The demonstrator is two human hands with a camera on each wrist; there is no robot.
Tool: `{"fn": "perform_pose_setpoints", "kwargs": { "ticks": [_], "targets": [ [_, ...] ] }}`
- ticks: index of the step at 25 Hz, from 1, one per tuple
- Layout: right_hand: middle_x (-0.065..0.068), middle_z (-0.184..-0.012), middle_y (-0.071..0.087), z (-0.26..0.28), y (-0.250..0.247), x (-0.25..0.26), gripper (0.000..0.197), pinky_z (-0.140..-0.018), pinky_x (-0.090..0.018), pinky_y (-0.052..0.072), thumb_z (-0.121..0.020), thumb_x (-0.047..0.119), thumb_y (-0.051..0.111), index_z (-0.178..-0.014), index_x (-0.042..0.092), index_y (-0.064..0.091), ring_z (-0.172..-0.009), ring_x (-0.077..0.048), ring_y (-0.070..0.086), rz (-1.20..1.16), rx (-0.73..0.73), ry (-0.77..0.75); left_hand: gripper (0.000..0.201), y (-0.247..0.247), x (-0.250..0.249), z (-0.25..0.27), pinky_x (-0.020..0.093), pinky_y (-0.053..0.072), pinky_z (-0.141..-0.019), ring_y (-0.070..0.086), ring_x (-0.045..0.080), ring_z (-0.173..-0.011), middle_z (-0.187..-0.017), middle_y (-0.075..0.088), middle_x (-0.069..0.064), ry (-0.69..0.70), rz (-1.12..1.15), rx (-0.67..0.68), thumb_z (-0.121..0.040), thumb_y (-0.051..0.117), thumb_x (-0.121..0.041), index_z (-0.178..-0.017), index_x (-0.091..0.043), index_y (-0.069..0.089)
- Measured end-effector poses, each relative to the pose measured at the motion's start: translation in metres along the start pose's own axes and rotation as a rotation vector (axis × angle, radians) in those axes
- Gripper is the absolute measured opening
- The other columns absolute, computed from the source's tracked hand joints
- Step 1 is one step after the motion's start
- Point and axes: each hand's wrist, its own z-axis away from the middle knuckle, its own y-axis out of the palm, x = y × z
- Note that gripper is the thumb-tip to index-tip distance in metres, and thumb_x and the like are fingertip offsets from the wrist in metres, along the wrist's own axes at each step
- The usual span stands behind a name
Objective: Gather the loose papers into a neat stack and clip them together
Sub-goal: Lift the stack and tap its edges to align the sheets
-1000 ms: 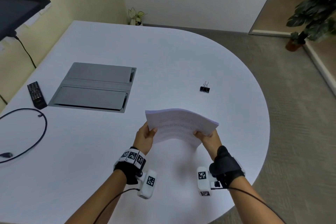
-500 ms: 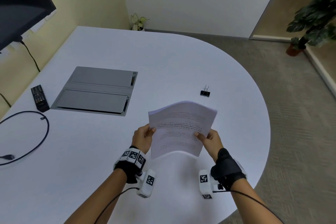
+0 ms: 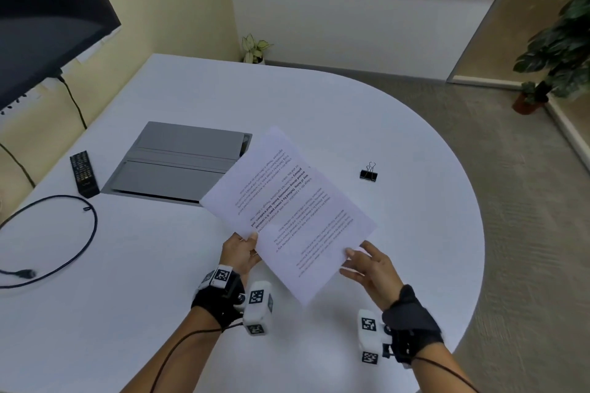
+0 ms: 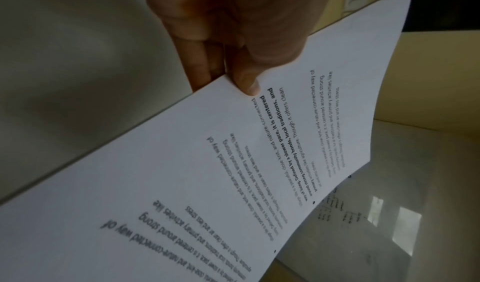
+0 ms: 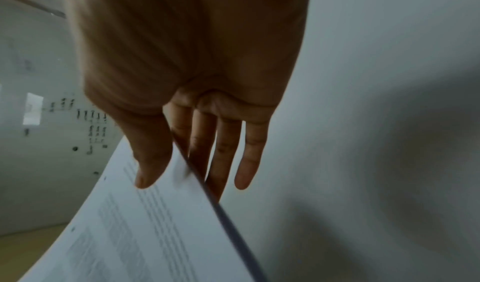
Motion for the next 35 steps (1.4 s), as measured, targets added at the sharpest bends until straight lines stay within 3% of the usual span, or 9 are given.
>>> {"fn": "perform_pose_setpoints", "kwargs": {
  "ticks": [4, 6, 11, 18, 21, 25, 29, 33, 35],
  "targets": [
    [-0.007, -0.116, 0.072, 0.002, 0.032, -0.013, 0.032, -0.09, -0.043, 0.055, -0.089, 0.003, 0.058, -0.12, 0.011, 0.061, -0.106, -0.026, 0.068, -0.078, 0.036, -0.019, 0.027, 0.012, 0.011, 0.007, 0.044, 0.051, -0.086, 0.062, 0.022, -0.084, -0.106, 0.063, 0.013, -0.104, 0.163, 0.034, -0.093, 0.046, -0.001, -0.119, -0.003, 0.052],
    [-0.007, -0.114, 0.072, -0.001, 0.038, -0.016, 0.032, -0.09, -0.043, 0.056, -0.09, 0.0, 0.055, -0.119, 0.011, 0.06, -0.104, -0.027, 0.068, -0.139, -0.022, -0.043, 0.027, 0.014, 0.017, 0.009, 0.044, 0.05, -0.089, 0.062, 0.024, -0.087, -0.101, 0.065, 0.01, -0.131, 0.195, 0.068, -0.093, 0.047, -0.001, -0.119, -0.005, 0.053],
    [-0.007, -0.109, 0.074, 0.0, 0.017, -0.011, 0.029, -0.079, -0.035, 0.06, -0.089, -0.001, 0.055, -0.115, 0.011, 0.062, -0.098, -0.025, 0.071, -0.09, -0.047, -0.038, 0.021, -0.003, 0.011, 0.004, 0.028, 0.061, -0.065, 0.063, 0.022, -0.089, -0.103, 0.065, 0.01, -0.115, 0.181, 0.098, -0.092, 0.048, 0.0, -0.109, -0.007, 0.057],
    [-0.01, -0.107, 0.075, 0.015, -0.039, 0.007, 0.046, -0.077, -0.035, 0.06, -0.067, 0.009, 0.07, -0.112, 0.006, 0.063, -0.096, -0.025, 0.072, -0.058, 0.009, 0.104, 0.019, -0.038, -0.019, -0.016, 0.04, 0.044, -0.101, 0.06, 0.022, -0.106, -0.115, 0.065, 0.006, -0.083, -0.084, 0.075, -0.09, 0.056, -0.012, -0.108, -0.015, 0.061],
    [-0.013, -0.103, 0.075, 0.018, -0.045, 0.01, 0.034, -0.073, -0.034, 0.061, -0.074, 0.002, 0.067, -0.108, 0.002, 0.065, -0.09, -0.026, 0.074, -0.015, 0.037, 0.154, 0.028, -0.031, -0.021, -0.017, 0.035, 0.05, -0.091, 0.062, 0.023, -0.105, -0.112, 0.068, 0.003, -0.11, -0.313, 0.194, -0.09, 0.055, -0.028, -0.116, -0.019, 0.063],
    [-0.014, -0.103, 0.075, 0.013, -0.043, 0.005, 0.025, -0.077, -0.037, 0.06, -0.087, -0.001, 0.058, -0.111, 0.002, 0.066, -0.091, -0.029, 0.073, 0.131, 0.01, 0.135, 0.025, -0.013, -0.012, -0.016, 0.028, 0.051, -0.071, 0.061, 0.024, -0.092, -0.097, 0.067, 0.006, -0.083, -0.457, 0.234, -0.092, 0.049, -0.007, -0.116, -0.009, 0.057],
    [-0.01, -0.104, 0.074, 0.003, -0.038, 0.006, 0.028, -0.072, -0.03, 0.059, -0.085, 0.006, 0.064, -0.114, 0.007, 0.066, -0.092, -0.028, 0.071, 0.233, -0.146, -0.022, 0.035, -0.006, -0.009, -0.019, 0.04, 0.051, -0.088, 0.06, 0.028, -0.101, -0.108, 0.063, 0.013, 0.11, -0.503, 0.21, -0.09, 0.048, 0.005, -0.124, -0.001, 0.052],
    [-0.006, -0.097, 0.072, -0.003, -0.041, 0.017, 0.024, -0.072, -0.025, 0.053, -0.083, 0.004, 0.066, -0.107, 0.005, 0.068, -0.085, -0.02, 0.067, 0.217, -0.231, -0.144, 0.032, -0.003, -0.013, -0.012, 0.009, 0.053, -0.076, 0.067, -0.006, -0.081, -0.102, 0.066, 0.001, 0.299, -0.493, 0.215, -0.088, 0.05, 0.008, -0.117, -0.004, 0.056],
    [-0.005, -0.093, 0.072, -0.004, -0.042, 0.018, 0.019, -0.073, -0.026, 0.052, -0.083, 0.004, 0.066, -0.101, 0.007, 0.07, -0.082, -0.019, 0.065, 0.229, -0.231, -0.154, 0.025, -0.005, -0.009, -0.009, 0.006, 0.051, -0.073, 0.067, -0.003, -0.082, -0.096, 0.066, -0.001, 0.316, -0.532, 0.211, -0.089, 0.05, 0.007, -0.11, -0.005, 0.056]
  ]
}}
